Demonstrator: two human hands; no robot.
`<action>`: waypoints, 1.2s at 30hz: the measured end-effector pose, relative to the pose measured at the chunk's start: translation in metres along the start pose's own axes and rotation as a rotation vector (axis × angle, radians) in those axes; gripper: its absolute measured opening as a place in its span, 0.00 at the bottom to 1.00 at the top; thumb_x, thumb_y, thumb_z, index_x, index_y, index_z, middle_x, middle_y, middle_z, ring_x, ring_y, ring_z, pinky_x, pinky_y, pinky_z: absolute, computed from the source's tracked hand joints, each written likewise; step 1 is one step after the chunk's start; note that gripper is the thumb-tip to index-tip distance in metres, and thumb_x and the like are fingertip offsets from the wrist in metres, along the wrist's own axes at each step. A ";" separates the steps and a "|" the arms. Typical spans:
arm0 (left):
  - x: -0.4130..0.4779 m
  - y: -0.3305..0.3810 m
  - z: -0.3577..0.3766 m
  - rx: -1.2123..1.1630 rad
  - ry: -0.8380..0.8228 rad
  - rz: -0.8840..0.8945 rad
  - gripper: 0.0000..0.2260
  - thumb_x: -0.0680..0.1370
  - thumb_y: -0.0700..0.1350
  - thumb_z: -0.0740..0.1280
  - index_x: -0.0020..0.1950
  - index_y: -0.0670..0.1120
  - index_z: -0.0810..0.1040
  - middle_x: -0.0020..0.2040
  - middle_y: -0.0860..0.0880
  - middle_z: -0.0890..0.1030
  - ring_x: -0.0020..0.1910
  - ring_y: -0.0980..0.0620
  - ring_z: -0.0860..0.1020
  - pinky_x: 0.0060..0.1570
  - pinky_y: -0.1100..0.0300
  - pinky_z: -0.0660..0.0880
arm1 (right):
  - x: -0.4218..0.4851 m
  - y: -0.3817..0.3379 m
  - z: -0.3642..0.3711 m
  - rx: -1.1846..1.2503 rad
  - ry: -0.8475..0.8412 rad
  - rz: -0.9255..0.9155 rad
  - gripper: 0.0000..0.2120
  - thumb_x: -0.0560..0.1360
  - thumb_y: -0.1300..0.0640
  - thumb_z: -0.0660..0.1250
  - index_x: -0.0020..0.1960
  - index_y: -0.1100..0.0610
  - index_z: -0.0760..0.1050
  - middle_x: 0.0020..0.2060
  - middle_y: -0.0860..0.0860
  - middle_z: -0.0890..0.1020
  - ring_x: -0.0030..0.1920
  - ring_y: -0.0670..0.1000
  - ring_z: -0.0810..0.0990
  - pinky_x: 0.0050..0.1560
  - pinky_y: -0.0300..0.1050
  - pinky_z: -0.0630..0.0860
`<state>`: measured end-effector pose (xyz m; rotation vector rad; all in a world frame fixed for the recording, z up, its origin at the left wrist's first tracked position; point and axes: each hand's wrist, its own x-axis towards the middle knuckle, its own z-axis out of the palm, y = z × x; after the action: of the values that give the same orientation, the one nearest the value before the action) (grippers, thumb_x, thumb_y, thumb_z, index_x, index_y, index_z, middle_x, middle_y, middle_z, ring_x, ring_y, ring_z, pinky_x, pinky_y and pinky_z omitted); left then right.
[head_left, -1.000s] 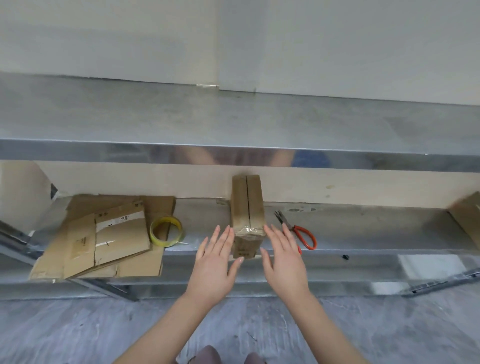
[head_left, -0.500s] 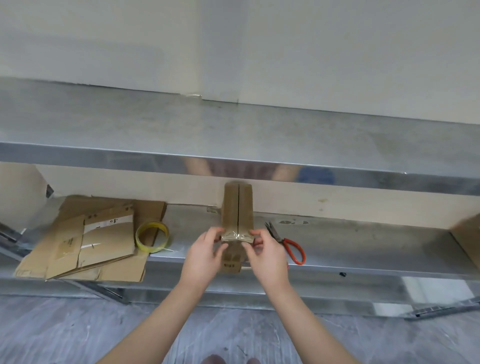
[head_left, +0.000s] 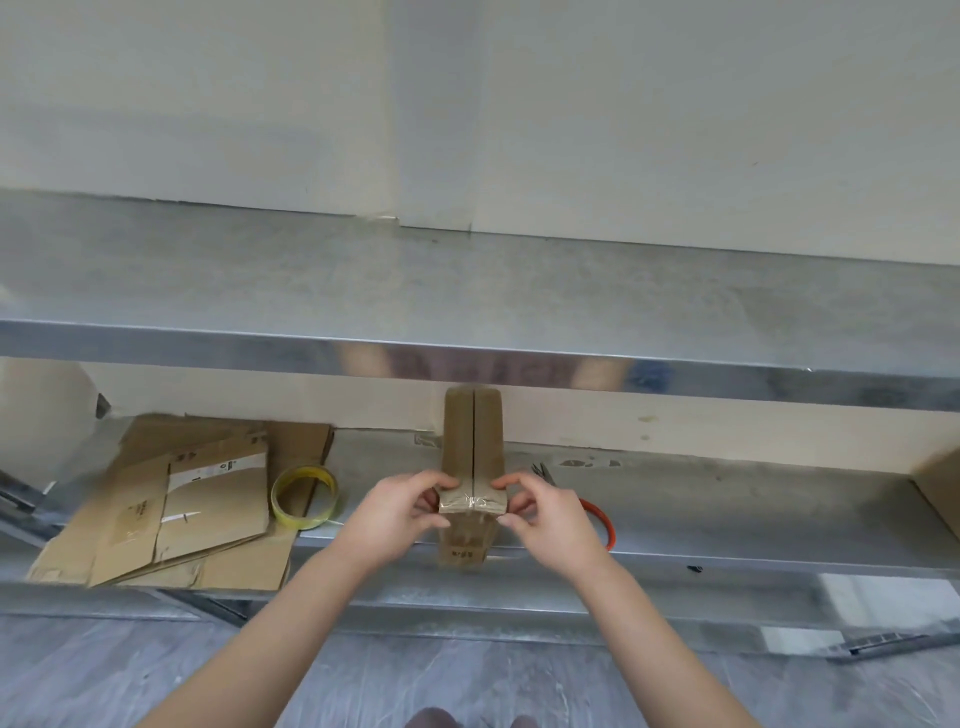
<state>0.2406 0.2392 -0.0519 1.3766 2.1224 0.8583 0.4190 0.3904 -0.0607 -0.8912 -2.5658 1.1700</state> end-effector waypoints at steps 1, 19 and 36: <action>0.001 0.001 0.002 -0.003 0.043 -0.020 0.20 0.71 0.43 0.76 0.62 0.51 0.79 0.48 0.51 0.79 0.46 0.58 0.79 0.55 0.62 0.76 | 0.000 -0.002 0.004 0.001 0.032 0.001 0.17 0.72 0.57 0.73 0.55 0.38 0.76 0.36 0.38 0.79 0.39 0.36 0.79 0.43 0.25 0.71; -0.003 0.008 0.013 -0.531 0.063 -0.327 0.15 0.75 0.45 0.71 0.61 0.50 0.73 0.59 0.50 0.77 0.57 0.54 0.77 0.58 0.59 0.73 | -0.015 -0.027 0.026 0.524 0.147 0.305 0.18 0.75 0.56 0.68 0.61 0.42 0.68 0.54 0.45 0.79 0.54 0.46 0.80 0.52 0.42 0.78; -0.033 0.063 -0.035 -0.607 0.141 -0.077 0.02 0.80 0.53 0.62 0.52 0.59 0.72 0.57 0.54 0.76 0.53 0.49 0.78 0.51 0.52 0.80 | -0.044 -0.080 0.001 0.622 0.308 0.200 0.14 0.76 0.35 0.61 0.52 0.44 0.74 0.51 0.44 0.81 0.56 0.47 0.79 0.59 0.52 0.76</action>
<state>0.2695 0.2191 0.0188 0.9319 1.7706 1.4483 0.4181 0.3230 0.0010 -1.0688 -1.7394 1.6048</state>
